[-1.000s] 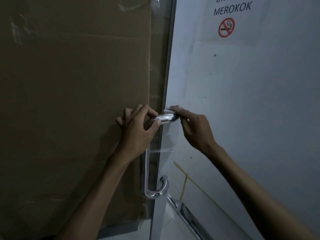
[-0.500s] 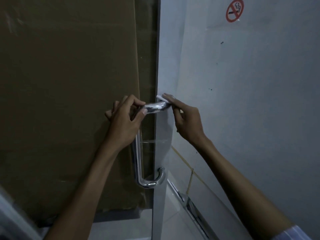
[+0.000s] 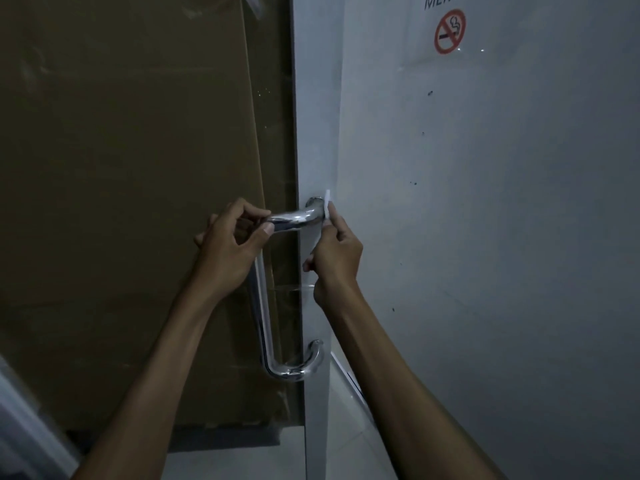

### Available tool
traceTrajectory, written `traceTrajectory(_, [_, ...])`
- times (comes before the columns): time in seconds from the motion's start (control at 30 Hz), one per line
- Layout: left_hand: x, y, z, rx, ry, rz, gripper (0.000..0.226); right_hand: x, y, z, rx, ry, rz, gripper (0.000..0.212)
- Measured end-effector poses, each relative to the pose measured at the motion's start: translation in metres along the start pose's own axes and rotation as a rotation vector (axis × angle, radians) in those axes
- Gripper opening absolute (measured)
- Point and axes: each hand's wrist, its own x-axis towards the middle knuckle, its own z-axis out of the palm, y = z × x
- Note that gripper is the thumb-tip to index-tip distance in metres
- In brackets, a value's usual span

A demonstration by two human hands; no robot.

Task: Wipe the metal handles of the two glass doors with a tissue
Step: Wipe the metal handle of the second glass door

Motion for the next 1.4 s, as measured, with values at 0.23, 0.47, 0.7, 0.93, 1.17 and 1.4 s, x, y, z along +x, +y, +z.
traceTrajectory(0.23, [0.000,-0.001,-0.002,-0.019,-0.010,-0.010,0.027,-0.001,-0.019,-0.010,-0.039,-0.088,0.108,0.043])
traceTrajectory(0.47, [0.000,-0.002,-0.002,-0.063,-0.010,-0.009,0.030,-0.009,-0.025,-0.019,-0.142,-0.154,0.109,0.044])
traceTrajectory(0.7, [0.002,-0.006,-0.003,0.017,0.003,0.004,0.025,-0.018,-0.023,-0.021,-0.134,-0.188,0.099,0.046])
traceTrajectory(0.93, [0.003,-0.006,-0.005,0.037,-0.007,0.033,0.023,-0.026,-0.014,-0.013,-0.002,-0.172,0.141,0.045])
traceTrajectory(1.17, [0.001,-0.003,-0.006,0.041,-0.005,0.032,0.021,-0.048,-0.001,0.004,0.059,-0.099,0.113,0.043])
traceTrajectory(1.4, [0.002,-0.003,-0.006,0.048,-0.008,0.040,0.017,-0.051,0.001,0.012,-0.010,-0.014,0.026,0.041])
